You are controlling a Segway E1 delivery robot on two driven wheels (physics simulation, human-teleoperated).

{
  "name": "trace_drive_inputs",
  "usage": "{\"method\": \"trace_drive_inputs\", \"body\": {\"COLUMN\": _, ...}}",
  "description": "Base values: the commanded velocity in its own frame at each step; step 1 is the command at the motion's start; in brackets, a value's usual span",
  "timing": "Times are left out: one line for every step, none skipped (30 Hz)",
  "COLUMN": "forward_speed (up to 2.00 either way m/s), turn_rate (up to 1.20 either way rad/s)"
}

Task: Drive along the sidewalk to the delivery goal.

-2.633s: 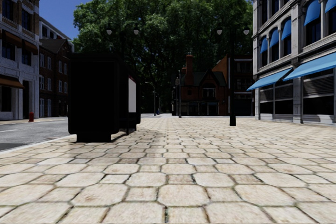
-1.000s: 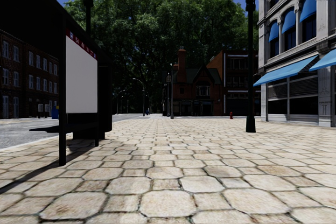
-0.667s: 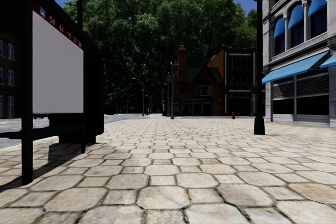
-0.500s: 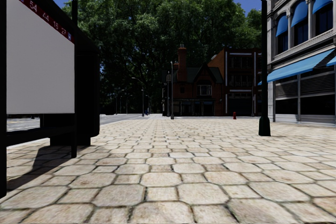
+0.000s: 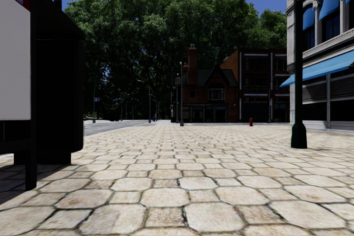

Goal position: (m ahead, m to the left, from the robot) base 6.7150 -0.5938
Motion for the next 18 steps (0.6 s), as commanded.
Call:
{"method": "trace_drive_inputs", "body": {"forward_speed": 2.0, "turn_rate": 0.0}}
{"method": "trace_drive_inputs", "body": {"forward_speed": 2.0, "turn_rate": 0.0}}
{"method": "trace_drive_inputs", "body": {"forward_speed": 2.0, "turn_rate": 0.0}}
{"method": "trace_drive_inputs", "body": {"forward_speed": 2.0, "turn_rate": 0.0}}
{"method": "trace_drive_inputs", "body": {"forward_speed": 2.0, "turn_rate": 0.0}}
{"method": "trace_drive_inputs", "body": {"forward_speed": 2.0, "turn_rate": 0.0}}
{"method": "trace_drive_inputs", "body": {"forward_speed": 2.0, "turn_rate": 0.0}}
{"method": "trace_drive_inputs", "body": {"forward_speed": 2.0, "turn_rate": 0.0}}
{"method": "trace_drive_inputs", "body": {"forward_speed": 2.0, "turn_rate": 0.0}}
{"method": "trace_drive_inputs", "body": {"forward_speed": 2.0, "turn_rate": 0.0}}
{"method": "trace_drive_inputs", "body": {"forward_speed": 2.0, "turn_rate": 0.0}}
{"method": "trace_drive_inputs", "body": {"forward_speed": 2.0, "turn_rate": 0.0}}
{"method": "trace_drive_inputs", "body": {"forward_speed": 2.0, "turn_rate": 0.0}}
{"method": "trace_drive_inputs", "body": {"forward_speed": 2.0, "turn_rate": 0.0}}
{"method": "trace_drive_inputs", "body": {"forward_speed": 2.0, "turn_rate": 0.0}}
{"method": "trace_drive_inputs", "body": {"forward_speed": 2.0, "turn_rate": 0.0}}
{"method": "trace_drive_inputs", "body": {"forward_speed": 2.0, "turn_rate": 0.0}}
{"method": "trace_drive_inputs", "body": {"forward_speed": 2.0, "turn_rate": 0.0}}
